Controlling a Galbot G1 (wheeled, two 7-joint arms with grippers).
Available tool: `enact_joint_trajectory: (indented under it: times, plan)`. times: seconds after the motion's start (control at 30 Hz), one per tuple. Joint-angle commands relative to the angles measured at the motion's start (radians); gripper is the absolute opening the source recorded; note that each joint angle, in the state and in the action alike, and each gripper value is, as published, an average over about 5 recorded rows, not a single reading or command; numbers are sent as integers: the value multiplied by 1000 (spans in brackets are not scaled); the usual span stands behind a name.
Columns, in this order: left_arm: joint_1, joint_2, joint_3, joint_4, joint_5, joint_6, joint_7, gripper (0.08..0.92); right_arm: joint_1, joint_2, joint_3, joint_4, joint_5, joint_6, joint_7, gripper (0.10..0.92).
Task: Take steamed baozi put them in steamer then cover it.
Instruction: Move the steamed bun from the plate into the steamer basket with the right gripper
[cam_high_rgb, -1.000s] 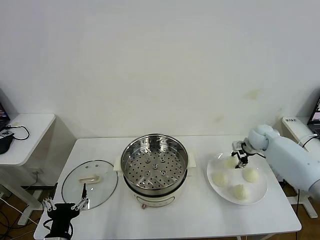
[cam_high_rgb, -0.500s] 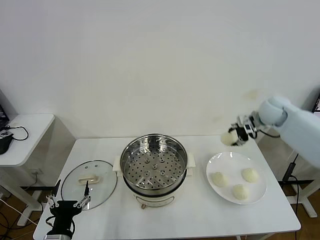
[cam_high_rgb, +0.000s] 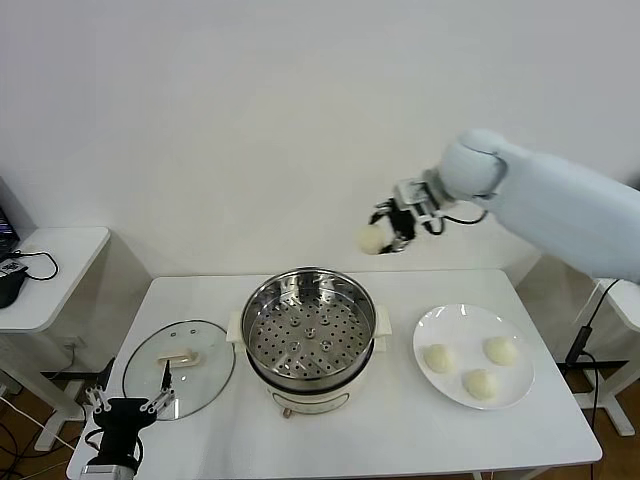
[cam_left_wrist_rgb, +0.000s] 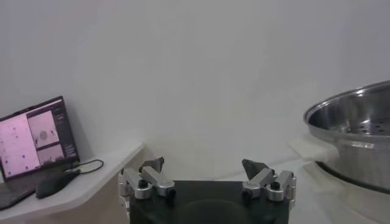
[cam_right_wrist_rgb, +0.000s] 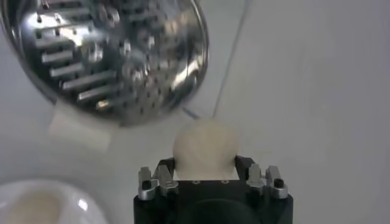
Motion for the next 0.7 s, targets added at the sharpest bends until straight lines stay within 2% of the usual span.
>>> enact_joint_trajectory:
  times: [0.03, 0.27, 0.7]
  plan:
    - [0, 1, -4, -1, -1, 0, 0, 823, -23, 209, -141, -89, -169, 232, 40, 617]
    - [10, -19, -15, -19, -1, 0, 1, 823, -117, 238, -131, -151, -327, 346, 60, 618]
    - [5, -30, -17, -29, 3, 4, 2, 823, -201, 277, -83, -247, -445, 439, 113, 619]
